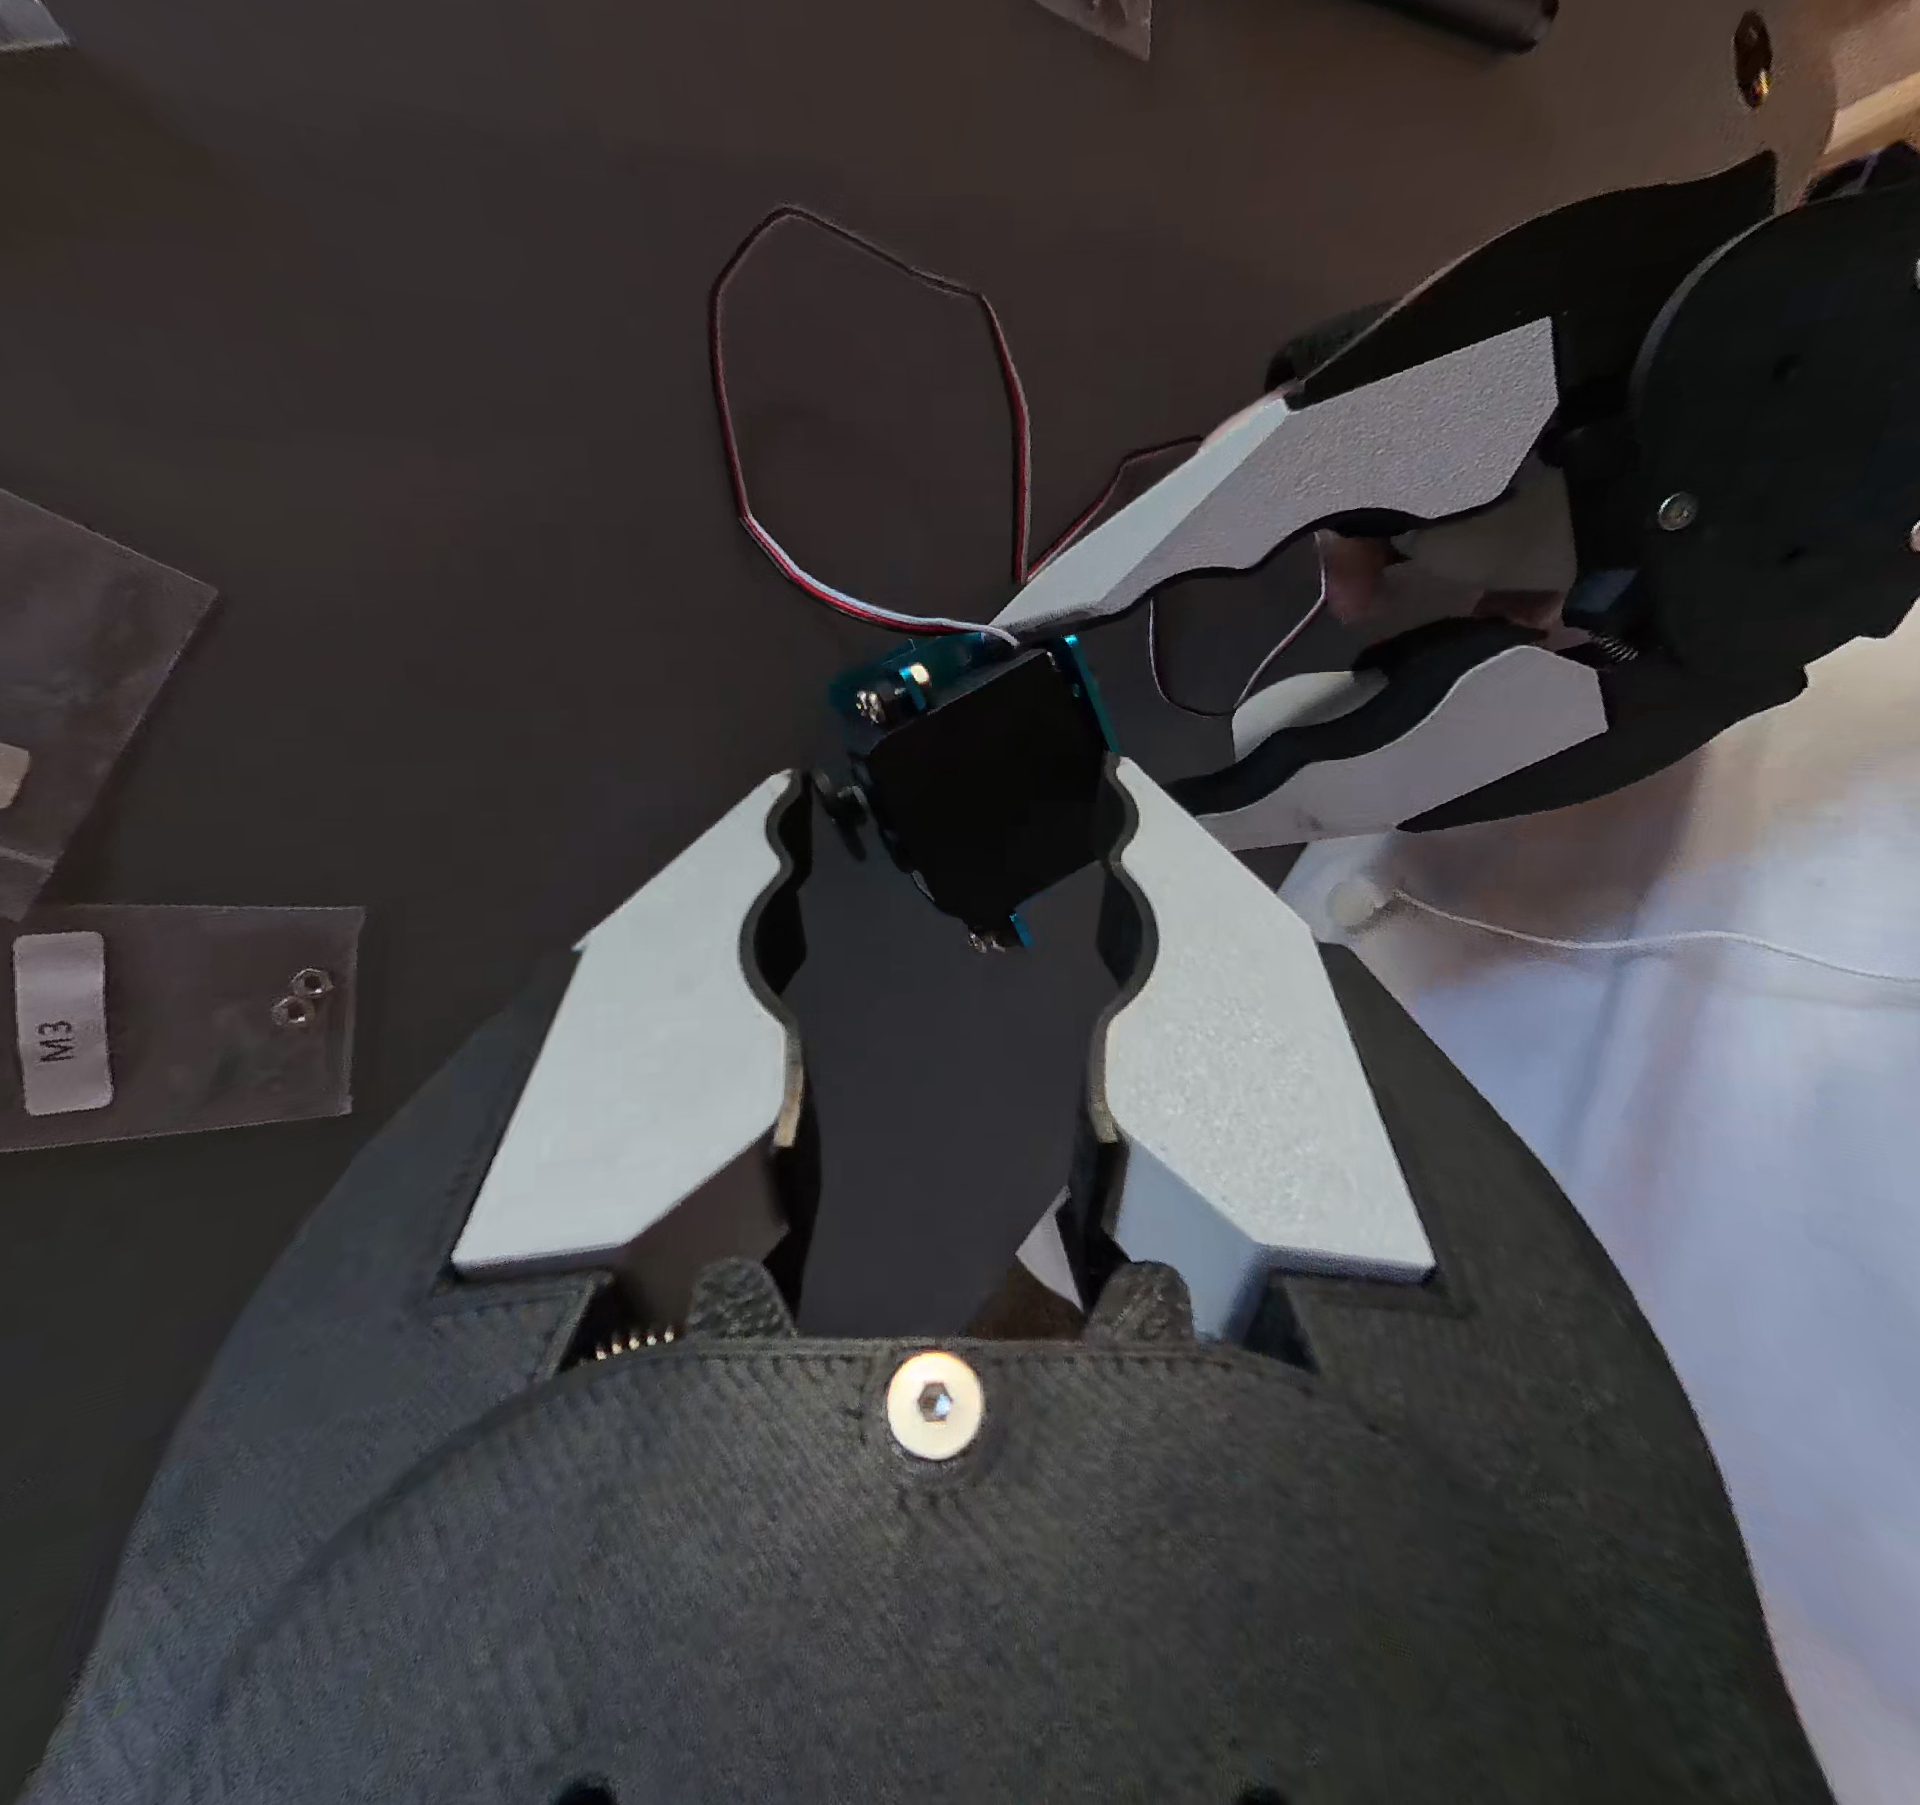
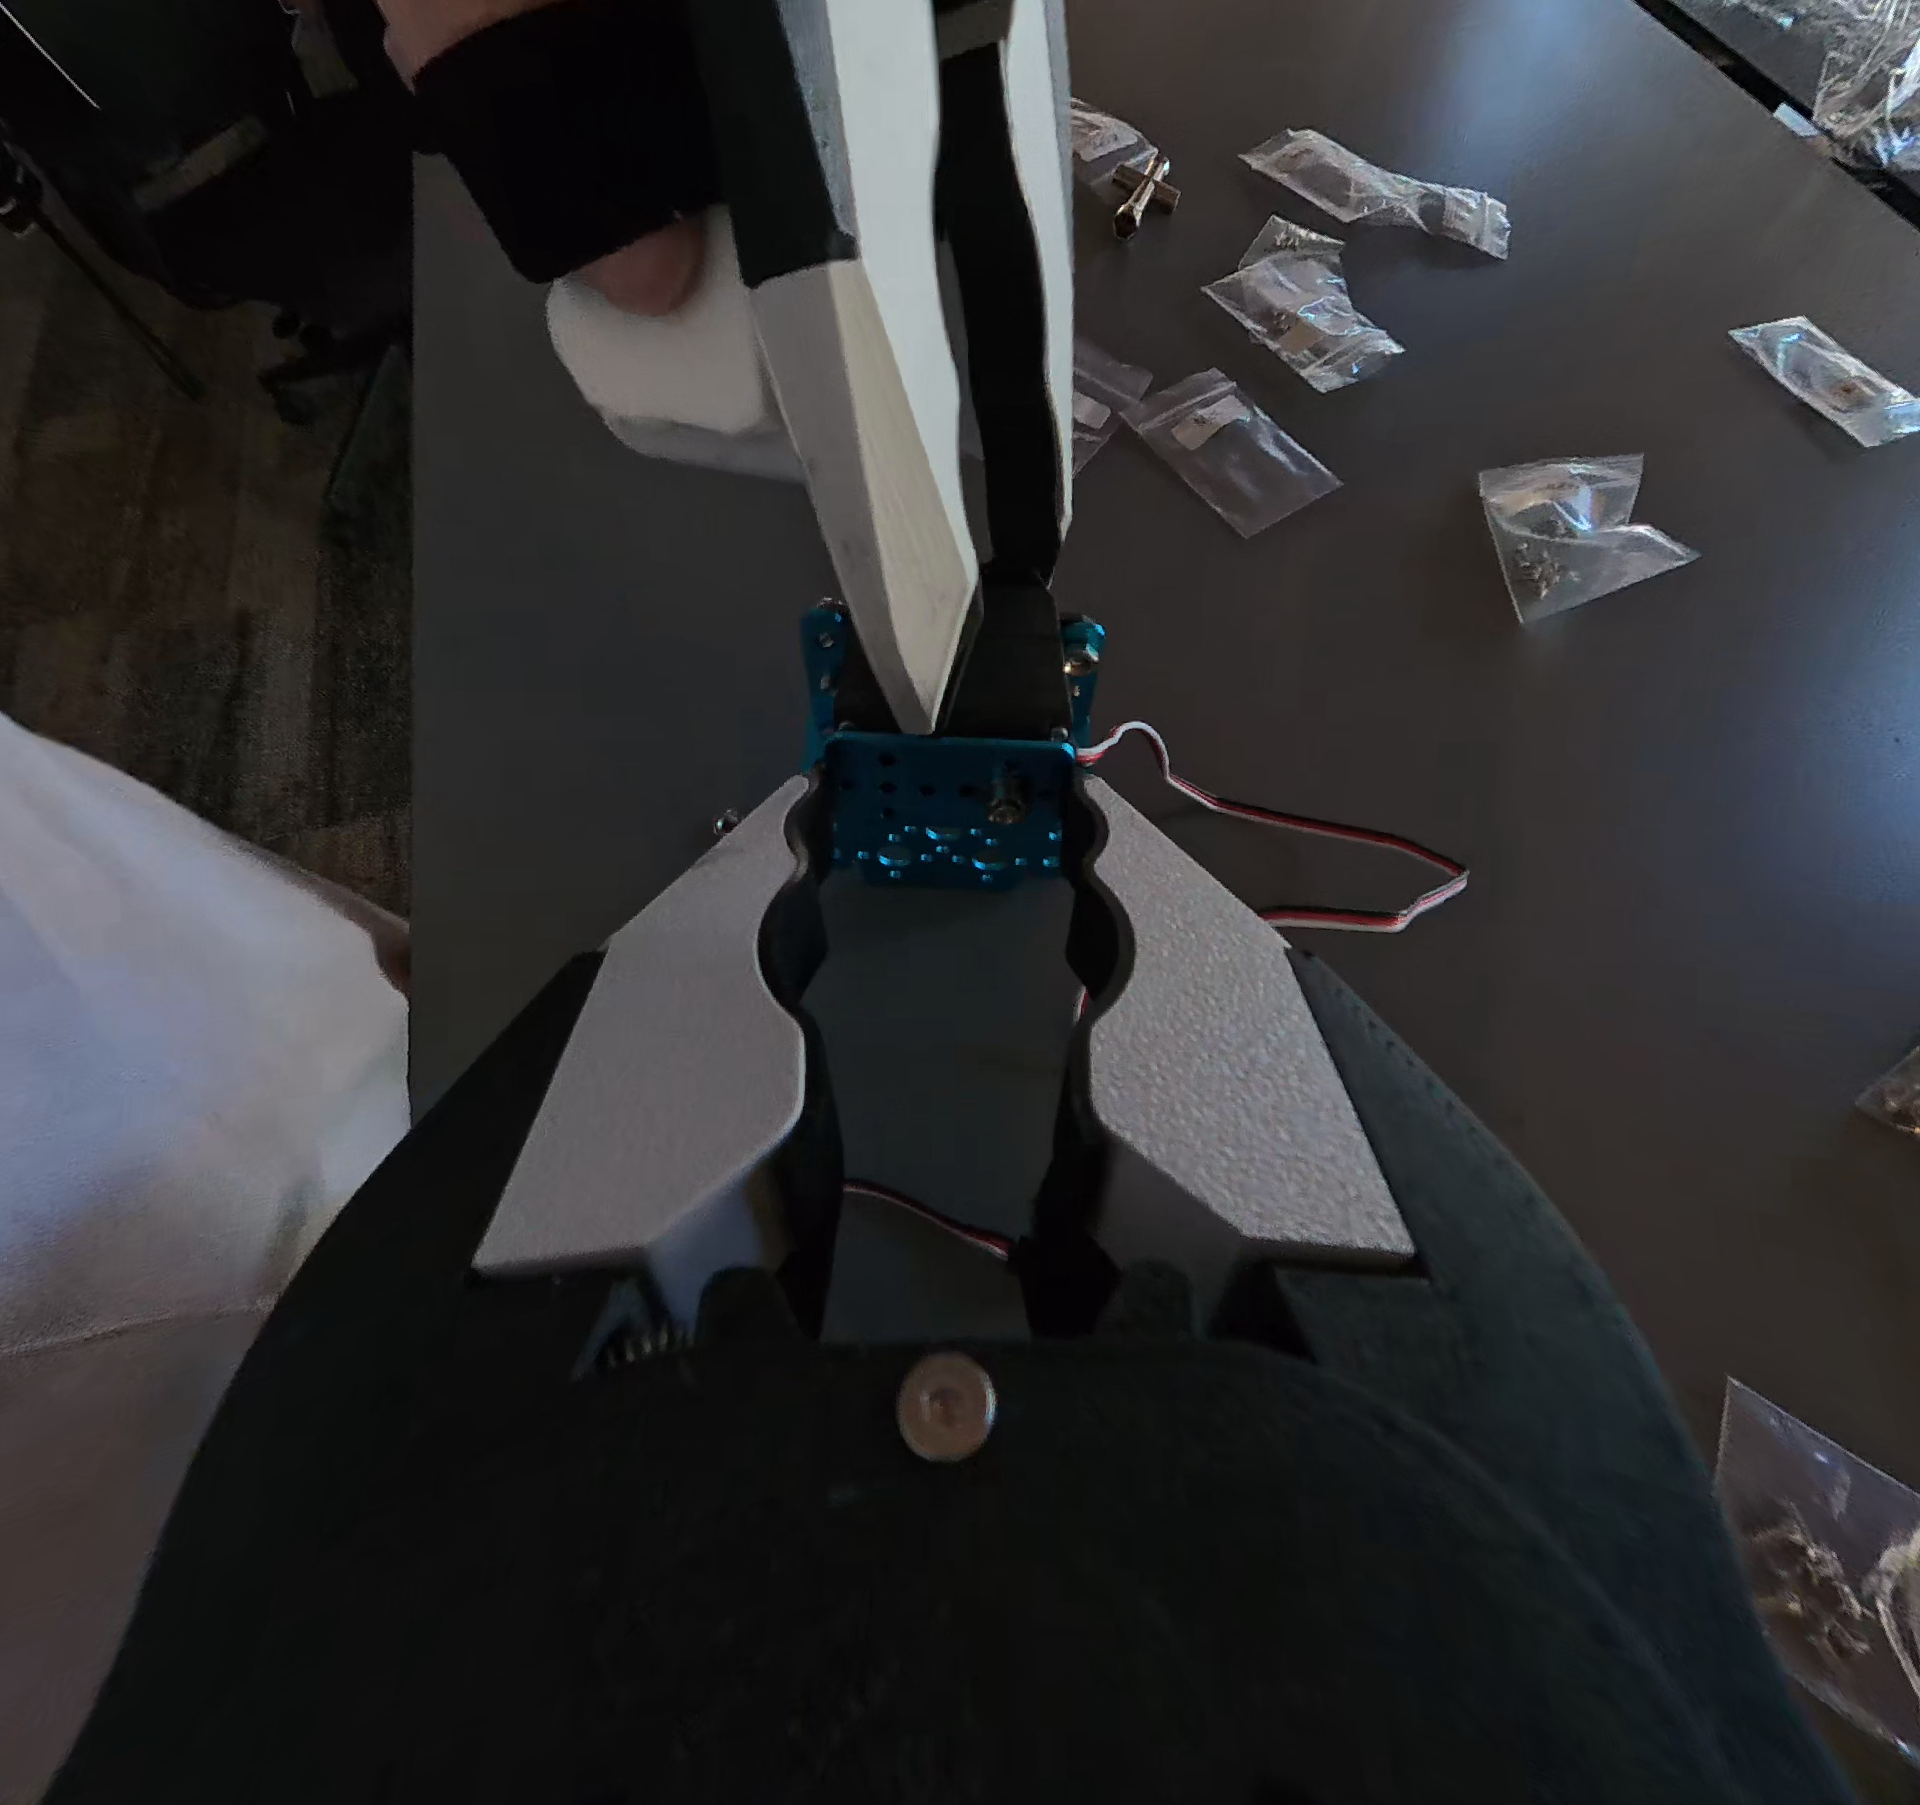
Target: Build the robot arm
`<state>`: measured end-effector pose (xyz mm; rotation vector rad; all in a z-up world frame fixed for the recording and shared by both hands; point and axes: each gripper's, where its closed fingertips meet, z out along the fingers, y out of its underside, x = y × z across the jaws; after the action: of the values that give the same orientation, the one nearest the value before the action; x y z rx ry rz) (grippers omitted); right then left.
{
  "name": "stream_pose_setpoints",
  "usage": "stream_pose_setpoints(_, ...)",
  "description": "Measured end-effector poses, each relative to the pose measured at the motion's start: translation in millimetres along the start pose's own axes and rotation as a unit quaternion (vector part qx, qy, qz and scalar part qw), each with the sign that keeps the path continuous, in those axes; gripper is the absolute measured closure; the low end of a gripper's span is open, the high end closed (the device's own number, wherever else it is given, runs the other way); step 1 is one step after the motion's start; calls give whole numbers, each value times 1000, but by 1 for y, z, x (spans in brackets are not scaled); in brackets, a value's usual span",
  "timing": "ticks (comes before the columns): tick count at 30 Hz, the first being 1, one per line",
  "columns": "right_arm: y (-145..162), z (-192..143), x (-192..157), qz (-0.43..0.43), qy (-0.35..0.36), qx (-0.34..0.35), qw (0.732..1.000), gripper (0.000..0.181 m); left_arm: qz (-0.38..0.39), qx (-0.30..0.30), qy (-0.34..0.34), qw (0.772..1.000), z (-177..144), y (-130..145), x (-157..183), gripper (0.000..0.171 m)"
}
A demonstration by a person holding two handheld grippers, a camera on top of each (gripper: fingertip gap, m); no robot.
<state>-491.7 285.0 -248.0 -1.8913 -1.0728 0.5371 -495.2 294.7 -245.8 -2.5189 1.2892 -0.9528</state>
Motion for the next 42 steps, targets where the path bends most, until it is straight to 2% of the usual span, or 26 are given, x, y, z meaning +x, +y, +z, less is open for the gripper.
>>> stream_pose_setpoints(6, 0, 0, 0, -9, -18, -4, 1000, 137, 31, -51, 10, 998, 0, 2, 0, 115)
stream_pose_setpoints(11, 0, 0, 2, -6, -28, -13, 1000, 137, 32, -53, 12, 998, 1, 0, 0, 114)
stream_pose_setpoints(16, 1, -1, 2, -4, -2, -20, 1000, 137, -60, -57, 0, 997, 0, 5, 2, 118)
stream_pose_setpoints(20, 0, 0, -1, -5, 0, -16, 1000, 137, -80, -90, 3, 993, -2, 9, 2, 119)
stream_pose_setpoints(25, 0, 0, -4, 8, -30, -10, 999, 137, -57, -125, 32, 990, -1, 13, 4, 118)
stream_pose_setpoints(29, 0, -1, -5, 5, -43, -13, 999, 138, 2, -136, 20, 990, -1, 15, 2, 117)
stream_pose_setpoints(32, 0, -1, -5, -5, -50, -13, 999, 138, 10, -149, 16, 989, 0, 15, 2, 116)
stream_pose_setpoints(42, 0, -2, 3, 13, -52, 9, 999, 138, -86, -128, 37, 987, 3, 8, 0, 117)
